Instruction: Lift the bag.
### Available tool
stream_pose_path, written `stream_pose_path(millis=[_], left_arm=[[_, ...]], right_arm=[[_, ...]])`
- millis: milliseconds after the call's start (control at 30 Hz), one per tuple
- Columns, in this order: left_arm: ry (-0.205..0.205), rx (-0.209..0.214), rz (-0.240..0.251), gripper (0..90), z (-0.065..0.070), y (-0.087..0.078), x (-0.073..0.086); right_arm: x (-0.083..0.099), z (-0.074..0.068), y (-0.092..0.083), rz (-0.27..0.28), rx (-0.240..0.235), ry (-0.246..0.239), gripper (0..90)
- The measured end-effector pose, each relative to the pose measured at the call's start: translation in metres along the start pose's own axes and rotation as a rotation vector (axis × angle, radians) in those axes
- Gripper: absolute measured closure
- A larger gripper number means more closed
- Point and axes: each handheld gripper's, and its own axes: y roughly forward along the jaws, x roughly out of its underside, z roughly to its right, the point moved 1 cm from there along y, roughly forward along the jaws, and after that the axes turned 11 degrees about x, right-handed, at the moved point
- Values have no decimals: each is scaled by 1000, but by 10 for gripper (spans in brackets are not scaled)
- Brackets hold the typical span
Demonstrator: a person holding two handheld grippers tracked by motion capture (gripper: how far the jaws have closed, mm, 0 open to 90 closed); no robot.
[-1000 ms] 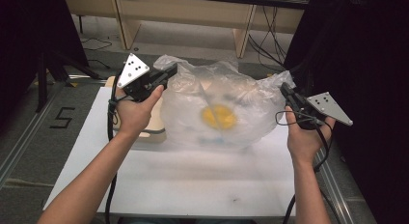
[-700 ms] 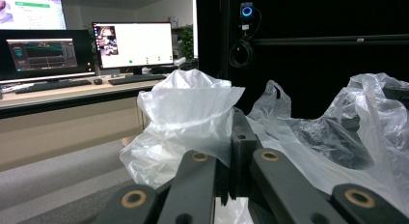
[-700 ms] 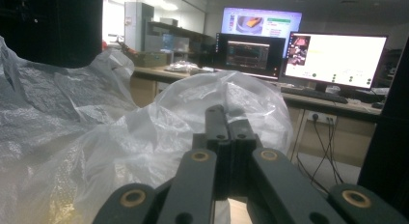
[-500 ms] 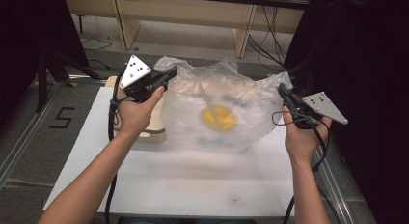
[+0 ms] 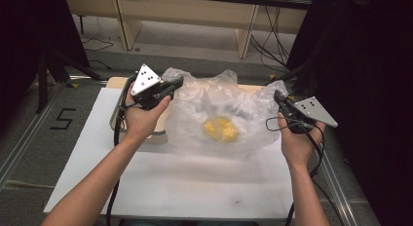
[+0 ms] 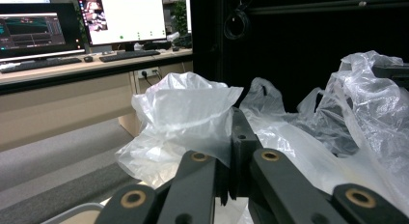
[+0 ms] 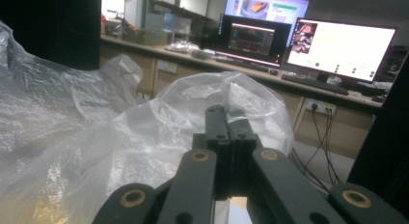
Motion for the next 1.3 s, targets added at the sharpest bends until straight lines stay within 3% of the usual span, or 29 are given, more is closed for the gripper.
stream_pose_path(millis=[233, 433, 900, 1300], left_arm=[[-16, -57, -23, 889, -13, 9, 8], [-38, -103, -20, 889, -29, 14, 12], [-33, -114, -9, 889, -36, 23, 2], [-24, -117, -84, 887, -43, 29, 16]], right_arm=[[10, -1, 8, -34, 17, -18, 900], [18, 9, 19, -57, 56, -11, 900], [2, 19, 41, -44, 89, -5, 900], [17, 18, 48, -91, 88, -25, 900]])
